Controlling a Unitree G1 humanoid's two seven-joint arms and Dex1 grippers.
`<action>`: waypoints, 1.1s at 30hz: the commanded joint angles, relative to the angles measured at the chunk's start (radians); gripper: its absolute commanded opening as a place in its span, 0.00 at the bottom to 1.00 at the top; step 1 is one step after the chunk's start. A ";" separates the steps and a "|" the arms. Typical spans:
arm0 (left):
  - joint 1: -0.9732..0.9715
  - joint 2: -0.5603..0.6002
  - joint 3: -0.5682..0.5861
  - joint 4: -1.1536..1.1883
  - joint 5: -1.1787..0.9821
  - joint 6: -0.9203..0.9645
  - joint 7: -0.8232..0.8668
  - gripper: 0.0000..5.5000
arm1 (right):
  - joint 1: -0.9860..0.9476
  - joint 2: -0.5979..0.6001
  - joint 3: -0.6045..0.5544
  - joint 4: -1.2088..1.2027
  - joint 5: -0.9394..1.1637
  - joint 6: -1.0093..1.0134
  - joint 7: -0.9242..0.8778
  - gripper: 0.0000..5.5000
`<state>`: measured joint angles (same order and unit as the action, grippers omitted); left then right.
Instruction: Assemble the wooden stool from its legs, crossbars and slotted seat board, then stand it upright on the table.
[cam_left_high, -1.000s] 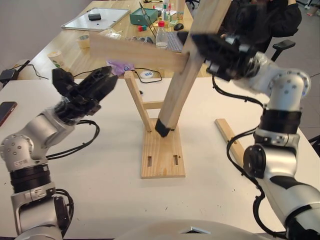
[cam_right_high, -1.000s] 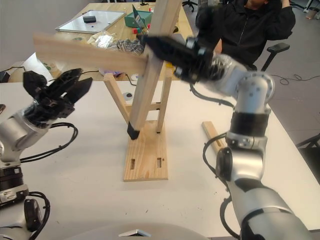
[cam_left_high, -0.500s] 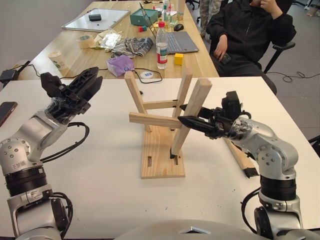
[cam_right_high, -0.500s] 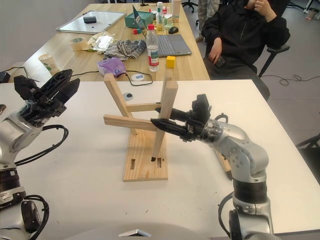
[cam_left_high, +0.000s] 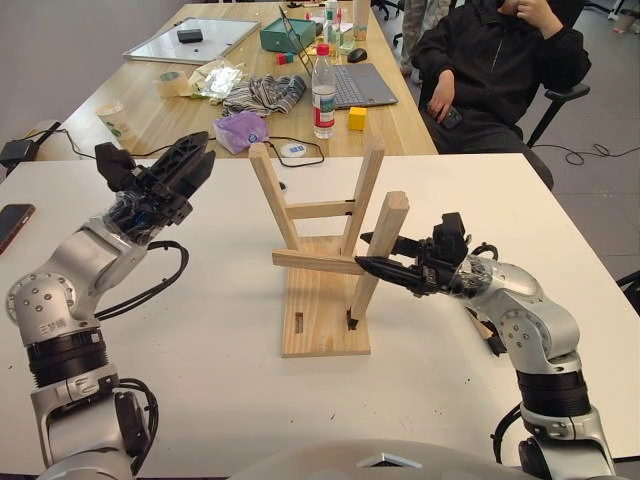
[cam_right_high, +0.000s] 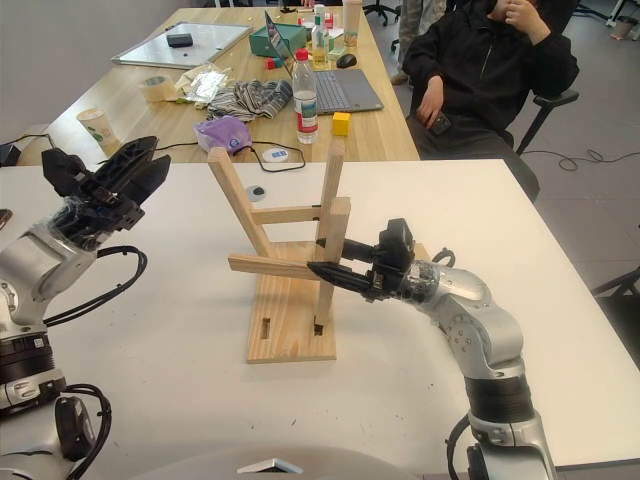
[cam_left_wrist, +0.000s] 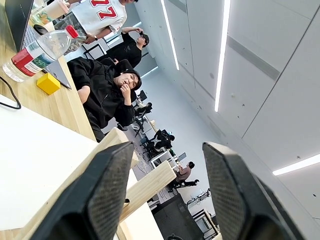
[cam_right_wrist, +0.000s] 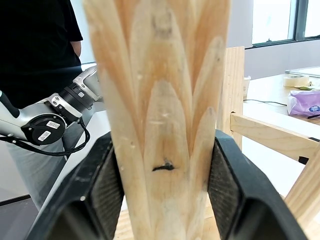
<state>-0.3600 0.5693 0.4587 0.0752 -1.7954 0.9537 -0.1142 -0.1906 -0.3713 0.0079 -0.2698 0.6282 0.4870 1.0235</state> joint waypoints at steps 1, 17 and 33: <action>-0.024 -0.013 -0.012 -0.009 0.000 0.000 0.018 0.46 | 0.010 -0.029 0.012 0.020 -0.006 0.006 0.000 0.38; -0.013 -0.030 -0.009 -0.030 -0.014 -0.002 0.030 0.46 | -0.006 -0.052 0.018 0.103 -0.004 -0.029 0.038 0.38; 0.006 -0.044 -0.002 -0.056 -0.017 -0.022 0.041 0.46 | 0.013 -0.204 0.163 0.132 -0.153 -0.226 0.194 0.38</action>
<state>-0.3622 0.5318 0.4529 0.0329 -1.8167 0.9459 -0.0880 -0.2182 -0.5312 0.1467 -0.1825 0.5531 0.2522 1.2173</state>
